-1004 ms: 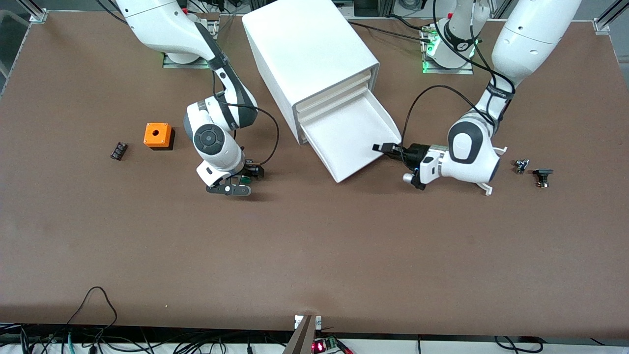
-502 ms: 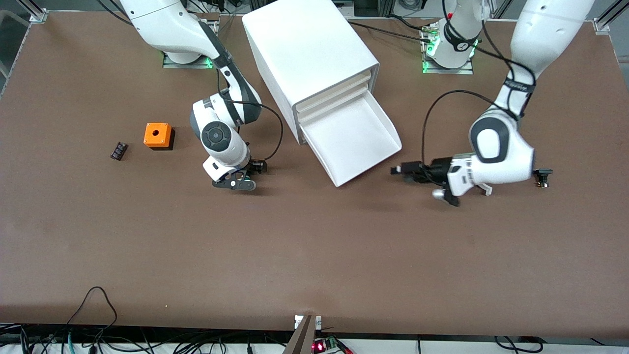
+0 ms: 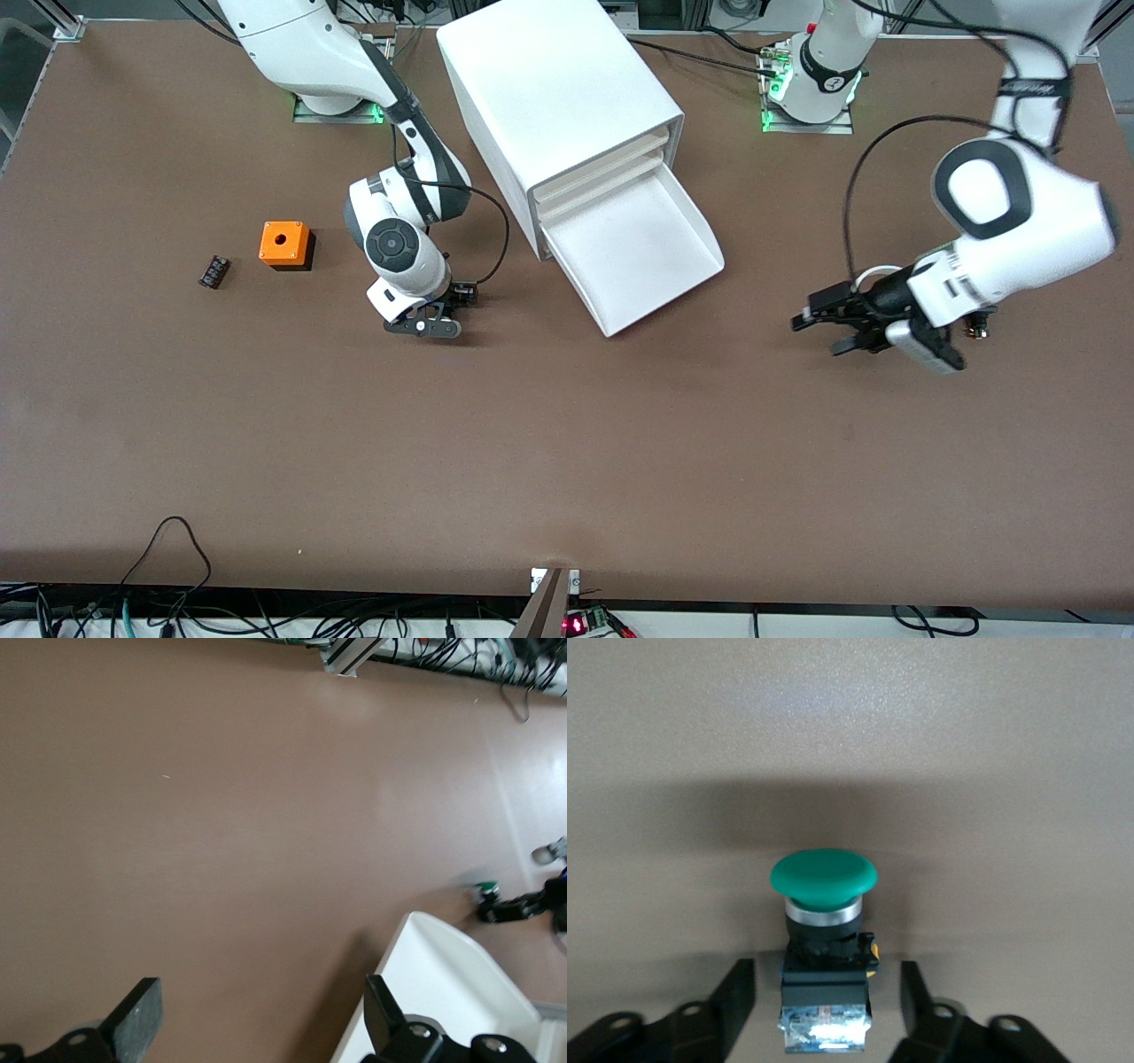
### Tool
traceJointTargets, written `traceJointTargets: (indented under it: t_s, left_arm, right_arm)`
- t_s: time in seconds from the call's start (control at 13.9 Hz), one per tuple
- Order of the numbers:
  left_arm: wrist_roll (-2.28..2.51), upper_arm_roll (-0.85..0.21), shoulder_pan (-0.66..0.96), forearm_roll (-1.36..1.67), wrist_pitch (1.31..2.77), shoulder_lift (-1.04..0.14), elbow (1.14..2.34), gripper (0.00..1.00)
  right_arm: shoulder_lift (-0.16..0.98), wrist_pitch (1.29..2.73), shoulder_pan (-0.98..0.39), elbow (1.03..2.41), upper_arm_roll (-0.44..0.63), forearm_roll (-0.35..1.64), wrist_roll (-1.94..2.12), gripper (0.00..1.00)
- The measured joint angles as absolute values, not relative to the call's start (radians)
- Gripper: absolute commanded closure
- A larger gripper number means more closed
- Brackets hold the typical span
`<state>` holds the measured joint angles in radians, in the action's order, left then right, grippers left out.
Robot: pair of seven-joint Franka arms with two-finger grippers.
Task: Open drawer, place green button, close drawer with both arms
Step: 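Lift the green button with the right gripper while the left gripper withdraws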
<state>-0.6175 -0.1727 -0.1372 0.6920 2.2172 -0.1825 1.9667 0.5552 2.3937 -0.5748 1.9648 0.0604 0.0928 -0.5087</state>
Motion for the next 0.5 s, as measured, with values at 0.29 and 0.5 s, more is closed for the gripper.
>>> traceJointTargets:
  t_s: [0.29,0.5]
  left_arm:
    - [-0.586,-0.076,-0.191,0.434,1.904,-0.109,1.804,0.00]
    - [-0.440,-0.083,-0.187,0.236,1.801,-0.095,1.699,0.00]
  right_arm:
    - [0.553,2.409,-0.575,1.960,0.059,0.093,-0.509,0.68]
    - [0.551,2.415,-0.575,1.935,0.058,0.093,-0.506,0.71]
